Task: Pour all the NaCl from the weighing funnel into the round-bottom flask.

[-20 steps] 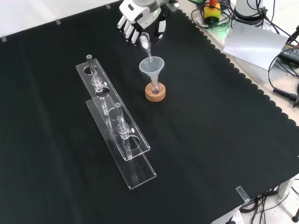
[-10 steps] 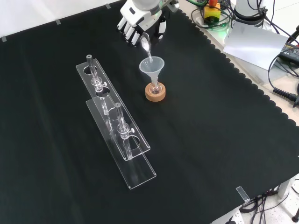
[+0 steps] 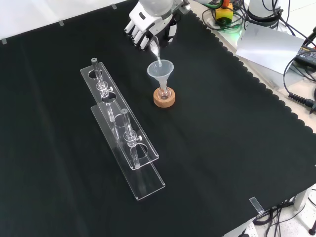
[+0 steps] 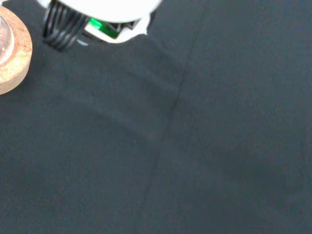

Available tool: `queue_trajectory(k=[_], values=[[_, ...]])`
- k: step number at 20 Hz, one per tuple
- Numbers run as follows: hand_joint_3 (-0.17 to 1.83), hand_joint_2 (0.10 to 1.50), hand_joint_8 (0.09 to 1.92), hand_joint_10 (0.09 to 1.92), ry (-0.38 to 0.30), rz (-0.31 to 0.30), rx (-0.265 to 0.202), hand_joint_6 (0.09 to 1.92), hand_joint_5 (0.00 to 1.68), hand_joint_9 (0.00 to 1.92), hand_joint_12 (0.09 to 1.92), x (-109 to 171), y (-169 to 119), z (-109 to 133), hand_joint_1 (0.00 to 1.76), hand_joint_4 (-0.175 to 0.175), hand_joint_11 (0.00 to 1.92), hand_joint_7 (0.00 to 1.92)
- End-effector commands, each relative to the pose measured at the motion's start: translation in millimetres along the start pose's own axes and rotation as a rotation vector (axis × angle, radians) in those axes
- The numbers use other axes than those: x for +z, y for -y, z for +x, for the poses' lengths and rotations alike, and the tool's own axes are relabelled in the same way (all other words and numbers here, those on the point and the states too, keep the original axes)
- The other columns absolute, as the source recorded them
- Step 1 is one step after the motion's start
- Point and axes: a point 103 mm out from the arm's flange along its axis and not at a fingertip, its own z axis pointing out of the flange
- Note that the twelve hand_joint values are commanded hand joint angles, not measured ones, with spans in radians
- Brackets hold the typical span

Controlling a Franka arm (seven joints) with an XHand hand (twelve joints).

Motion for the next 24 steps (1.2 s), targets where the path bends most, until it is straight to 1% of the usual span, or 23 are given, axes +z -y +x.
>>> queue_trajectory(k=[1, 8, 24], values=[[0.82, 0.66, 0.65, 0.52, 0.032, 0.015, 0.009, 1.05, 1.10, 0.77, 1.32, -4.4, -0.7, 0.7, 1.10, 0.124, 0.37, 0.61], [0.82, 0.66, 0.65, 0.52, 0.056, 0.025, 0.015, 1.05, 1.10, 0.77, 1.33, -10.1, -1.1, -1.1, 1.09, 0.133, 0.37, 0.60], [0.82, 0.66, 0.65, 0.52, 0.113, 0.030, 0.015, 1.05, 1.10, 0.76, 1.33, -21.1, -0.9, 2.4, 1.09, 0.141, 0.36, 0.59]])
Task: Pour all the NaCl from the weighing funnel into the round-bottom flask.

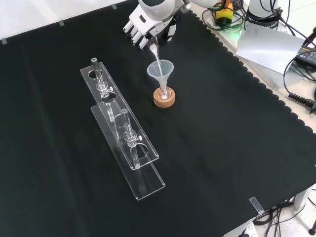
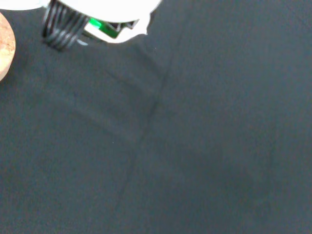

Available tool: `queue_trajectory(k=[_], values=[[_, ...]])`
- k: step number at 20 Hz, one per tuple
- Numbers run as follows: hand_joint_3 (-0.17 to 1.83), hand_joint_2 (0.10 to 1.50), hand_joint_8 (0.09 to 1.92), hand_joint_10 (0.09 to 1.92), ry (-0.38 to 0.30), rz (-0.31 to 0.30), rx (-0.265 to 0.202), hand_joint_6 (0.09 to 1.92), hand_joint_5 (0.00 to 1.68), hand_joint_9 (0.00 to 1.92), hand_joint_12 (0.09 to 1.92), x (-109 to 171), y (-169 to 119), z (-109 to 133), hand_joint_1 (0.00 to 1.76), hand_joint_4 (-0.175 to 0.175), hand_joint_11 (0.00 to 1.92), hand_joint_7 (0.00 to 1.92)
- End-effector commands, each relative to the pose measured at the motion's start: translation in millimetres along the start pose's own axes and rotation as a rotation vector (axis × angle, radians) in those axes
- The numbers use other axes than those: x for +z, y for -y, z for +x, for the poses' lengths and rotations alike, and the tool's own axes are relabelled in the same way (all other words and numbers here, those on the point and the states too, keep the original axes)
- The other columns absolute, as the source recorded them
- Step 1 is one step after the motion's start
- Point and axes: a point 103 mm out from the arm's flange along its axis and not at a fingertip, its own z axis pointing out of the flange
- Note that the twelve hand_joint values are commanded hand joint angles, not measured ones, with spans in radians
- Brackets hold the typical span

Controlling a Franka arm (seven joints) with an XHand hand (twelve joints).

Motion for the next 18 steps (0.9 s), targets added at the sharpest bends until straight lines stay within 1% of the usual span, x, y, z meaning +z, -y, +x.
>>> queue_trajectory(k=[1, 8, 18], values=[[0.82, 0.66, 0.65, 0.52, 0.020, 0.002, -0.002, 1.05, 1.10, 0.76, 1.33, -2.6, -0.4, 1.7, 1.09, 0.142, 0.36, 0.59], [0.82, 0.66, 0.65, 0.52, 0.071, 0.003, 0.001, 1.05, 1.10, 0.76, 1.33, -8.3, -1.0, 4.6, 1.09, 0.145, 0.36, 0.59], [0.82, 0.66, 0.65, 0.52, 0.103, 0.014, 0.006, 1.05, 1.10, 0.76, 1.33, -10.5, -2.4, 8.2, 1.09, 0.149, 0.36, 0.58]])
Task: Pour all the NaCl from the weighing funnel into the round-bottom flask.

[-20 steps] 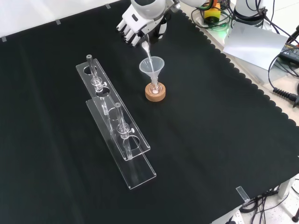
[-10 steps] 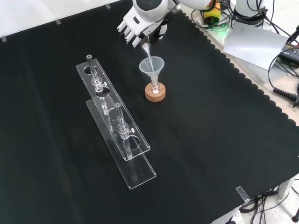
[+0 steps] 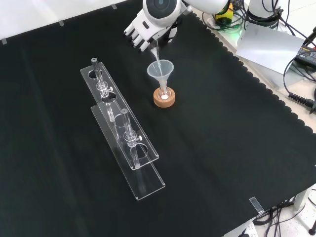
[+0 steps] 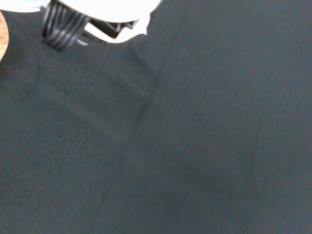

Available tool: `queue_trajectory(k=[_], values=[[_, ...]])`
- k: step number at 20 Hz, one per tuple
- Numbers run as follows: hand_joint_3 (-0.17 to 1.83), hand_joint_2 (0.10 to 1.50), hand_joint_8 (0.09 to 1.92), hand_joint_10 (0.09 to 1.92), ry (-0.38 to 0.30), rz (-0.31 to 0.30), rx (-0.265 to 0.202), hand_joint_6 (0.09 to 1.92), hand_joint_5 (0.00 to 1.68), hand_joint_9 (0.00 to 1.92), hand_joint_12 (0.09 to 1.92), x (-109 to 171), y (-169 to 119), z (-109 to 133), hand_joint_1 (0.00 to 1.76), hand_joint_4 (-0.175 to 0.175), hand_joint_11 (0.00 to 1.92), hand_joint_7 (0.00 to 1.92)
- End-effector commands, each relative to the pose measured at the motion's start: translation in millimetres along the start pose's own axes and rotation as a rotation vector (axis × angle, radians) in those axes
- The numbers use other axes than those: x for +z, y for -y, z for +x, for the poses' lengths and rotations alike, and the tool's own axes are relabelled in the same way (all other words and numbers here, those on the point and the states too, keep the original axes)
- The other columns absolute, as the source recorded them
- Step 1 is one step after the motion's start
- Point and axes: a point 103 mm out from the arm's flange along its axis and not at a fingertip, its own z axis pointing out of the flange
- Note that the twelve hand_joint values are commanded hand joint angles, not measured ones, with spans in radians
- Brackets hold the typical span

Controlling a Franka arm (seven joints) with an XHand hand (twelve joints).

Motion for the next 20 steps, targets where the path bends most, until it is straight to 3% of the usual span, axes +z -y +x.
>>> queue_trajectory(k=[1, 20], values=[[0.82, 0.66, 0.65, 0.52, 0.017, 0.004, 0.005, 1.05, 1.10, 0.76, 1.33, -0.5, -0.3, 0.8, 1.09, 0.150, 0.36, 0.58], [0.82, 0.66, 0.66, 0.52, 0.117, 0.033, 0.021, 1.05, 1.10, 0.75, 1.33, -7.6, -1.3, 6.2, 1.09, 0.164, 0.34, 0.58]])
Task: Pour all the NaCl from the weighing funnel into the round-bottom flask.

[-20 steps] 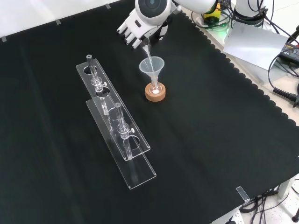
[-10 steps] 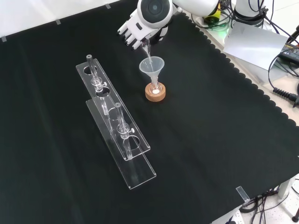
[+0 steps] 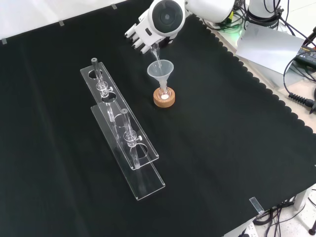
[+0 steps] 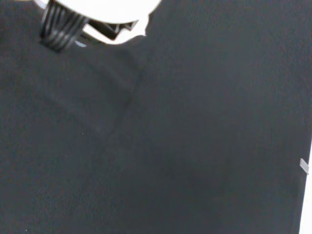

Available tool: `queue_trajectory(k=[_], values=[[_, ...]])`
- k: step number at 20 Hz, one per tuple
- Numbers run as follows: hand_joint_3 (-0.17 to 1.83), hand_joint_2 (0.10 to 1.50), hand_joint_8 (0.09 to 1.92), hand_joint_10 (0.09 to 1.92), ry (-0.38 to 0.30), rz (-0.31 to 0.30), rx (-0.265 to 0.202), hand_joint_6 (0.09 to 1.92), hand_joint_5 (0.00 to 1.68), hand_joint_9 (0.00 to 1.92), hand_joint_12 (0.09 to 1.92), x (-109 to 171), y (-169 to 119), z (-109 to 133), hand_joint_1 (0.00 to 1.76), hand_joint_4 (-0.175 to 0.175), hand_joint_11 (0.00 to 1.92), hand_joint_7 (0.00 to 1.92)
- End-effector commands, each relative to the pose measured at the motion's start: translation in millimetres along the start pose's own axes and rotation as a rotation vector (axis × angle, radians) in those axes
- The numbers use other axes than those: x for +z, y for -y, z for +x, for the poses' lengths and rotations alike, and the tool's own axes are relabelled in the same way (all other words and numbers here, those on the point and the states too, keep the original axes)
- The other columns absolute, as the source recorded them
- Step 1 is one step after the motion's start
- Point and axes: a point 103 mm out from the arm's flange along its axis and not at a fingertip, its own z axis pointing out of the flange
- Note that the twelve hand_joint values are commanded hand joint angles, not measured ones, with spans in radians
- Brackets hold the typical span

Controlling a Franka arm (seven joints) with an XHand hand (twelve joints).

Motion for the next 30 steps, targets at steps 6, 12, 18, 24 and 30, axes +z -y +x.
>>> queue_trajectory(k=[6, 12, 18, 24, 30], values=[[0.82, 0.65, 0.66, 0.51, 0.057, 0.009, 0.004, 1.05, 1.10, 0.75, 1.33, -5.8, -1.9, 3.8, 1.09, 0.171, 0.33, 0.57], [0.82, 0.65, 0.66, 0.52, 0.094, 0.016, 0.010, 1.04, 1.10, 0.75, 1.34, -10.8, -2.2, 8.0, 1.08, 0.175, 0.33, 0.57], [0.82, 0.65, 0.66, 0.51, 0.129, 0.025, 0.019, 1.04, 1.10, 0.74, 1.34, -14.5, -2.8, 7.4, 1.08, 0.175, 0.32, 0.57], [0.82, 0.65, 0.65, 0.51, 0.162, 0.031, 0.028, 1.04, 1.10, 0.74, 1.34, -20.3, -1.3, 7.3, 1.08, 0.175, 0.32, 0.56], [0.82, 0.65, 0.65, 0.51, 0.197, 0.025, 0.026, 1.04, 1.10, 0.74, 1.34, -23.3, -2.1, 8.1, 1.08, 0.175, 0.32, 0.56]])
